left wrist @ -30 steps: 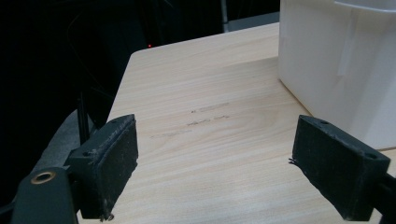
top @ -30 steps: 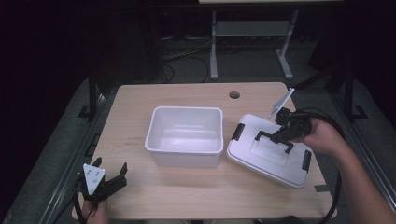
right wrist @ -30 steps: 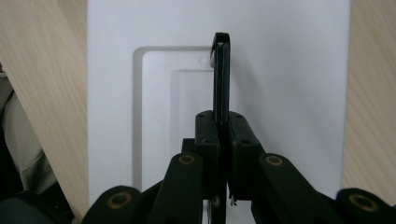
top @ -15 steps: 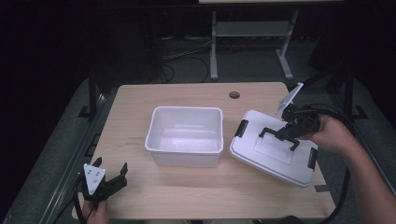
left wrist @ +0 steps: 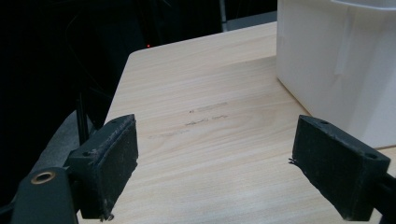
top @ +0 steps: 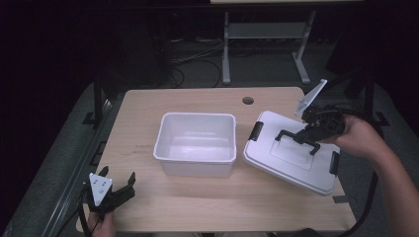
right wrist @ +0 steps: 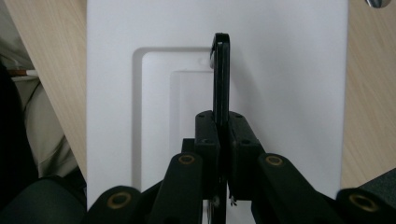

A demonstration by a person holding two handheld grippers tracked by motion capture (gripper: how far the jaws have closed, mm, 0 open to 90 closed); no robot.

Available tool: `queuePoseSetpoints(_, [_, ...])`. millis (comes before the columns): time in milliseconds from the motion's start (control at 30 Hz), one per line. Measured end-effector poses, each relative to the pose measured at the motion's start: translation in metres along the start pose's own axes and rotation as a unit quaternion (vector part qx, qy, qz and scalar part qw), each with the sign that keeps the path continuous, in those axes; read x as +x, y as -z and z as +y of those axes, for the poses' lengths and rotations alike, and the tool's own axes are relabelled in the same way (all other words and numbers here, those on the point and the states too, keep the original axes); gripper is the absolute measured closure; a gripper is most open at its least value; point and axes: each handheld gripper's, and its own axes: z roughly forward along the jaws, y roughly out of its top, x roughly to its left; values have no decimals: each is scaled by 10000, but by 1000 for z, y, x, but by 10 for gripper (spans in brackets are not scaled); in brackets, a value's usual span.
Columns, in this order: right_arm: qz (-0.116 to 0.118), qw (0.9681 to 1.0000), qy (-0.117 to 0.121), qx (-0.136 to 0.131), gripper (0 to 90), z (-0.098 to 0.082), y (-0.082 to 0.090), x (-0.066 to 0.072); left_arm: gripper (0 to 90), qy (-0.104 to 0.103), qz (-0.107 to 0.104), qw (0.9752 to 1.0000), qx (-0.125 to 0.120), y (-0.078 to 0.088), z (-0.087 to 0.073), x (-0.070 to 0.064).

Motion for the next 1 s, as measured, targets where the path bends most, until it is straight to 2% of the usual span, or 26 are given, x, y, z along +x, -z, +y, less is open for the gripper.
queuePoseSetpoints(167, [-16,10000,44,-77,843,5,10,2,136,10,1,10000,10,0,0,0])
queuePoseSetpoints(533, [-6,9999,133,-16,843,18,18,7,136,36,-8,10000,15,0,-1,0])
queuePoseSetpoints(733, [-38,9997,239,-68,843,28,26,10,135,54,18,10000,-2,0,-1,1])
queuePoseSetpoints(1000, [10,9992,382,-93,843,43,26,14,136,60,29,10000,24,0,-2,2])
